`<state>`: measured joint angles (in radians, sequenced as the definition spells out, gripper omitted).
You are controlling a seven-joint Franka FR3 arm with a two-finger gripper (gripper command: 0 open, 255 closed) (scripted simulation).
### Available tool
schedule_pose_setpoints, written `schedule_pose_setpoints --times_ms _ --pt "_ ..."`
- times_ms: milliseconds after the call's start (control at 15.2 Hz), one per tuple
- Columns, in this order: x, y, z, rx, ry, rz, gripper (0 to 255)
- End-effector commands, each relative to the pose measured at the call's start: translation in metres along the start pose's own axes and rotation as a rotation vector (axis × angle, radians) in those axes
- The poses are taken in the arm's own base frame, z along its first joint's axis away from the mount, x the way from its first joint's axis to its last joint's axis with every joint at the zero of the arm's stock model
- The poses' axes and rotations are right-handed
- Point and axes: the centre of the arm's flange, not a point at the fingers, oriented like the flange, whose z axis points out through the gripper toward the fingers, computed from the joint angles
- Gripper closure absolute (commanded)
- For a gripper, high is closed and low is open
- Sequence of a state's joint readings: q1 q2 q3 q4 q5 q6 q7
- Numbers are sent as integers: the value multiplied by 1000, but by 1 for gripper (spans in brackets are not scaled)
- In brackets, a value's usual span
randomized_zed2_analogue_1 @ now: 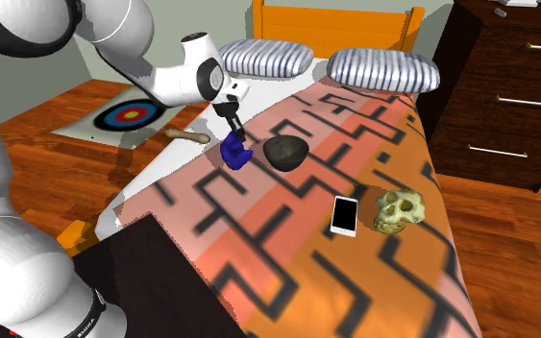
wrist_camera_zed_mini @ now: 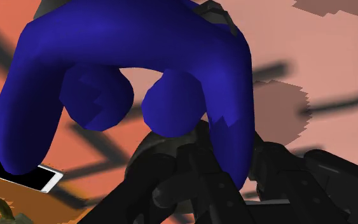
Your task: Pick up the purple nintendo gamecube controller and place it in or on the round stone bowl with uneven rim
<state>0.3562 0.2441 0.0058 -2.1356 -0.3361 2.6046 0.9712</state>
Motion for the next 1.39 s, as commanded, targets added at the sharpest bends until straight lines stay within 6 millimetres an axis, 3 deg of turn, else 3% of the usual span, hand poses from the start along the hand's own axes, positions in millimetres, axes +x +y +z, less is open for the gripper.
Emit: schedule_pose_setpoints --times_ms 0,924,1320 --pt "28 -2 9 0 0 -1 255" --pt "205 -20 67 0 0 -1 255" --pt "196 -19 97 0 0 -1 255"
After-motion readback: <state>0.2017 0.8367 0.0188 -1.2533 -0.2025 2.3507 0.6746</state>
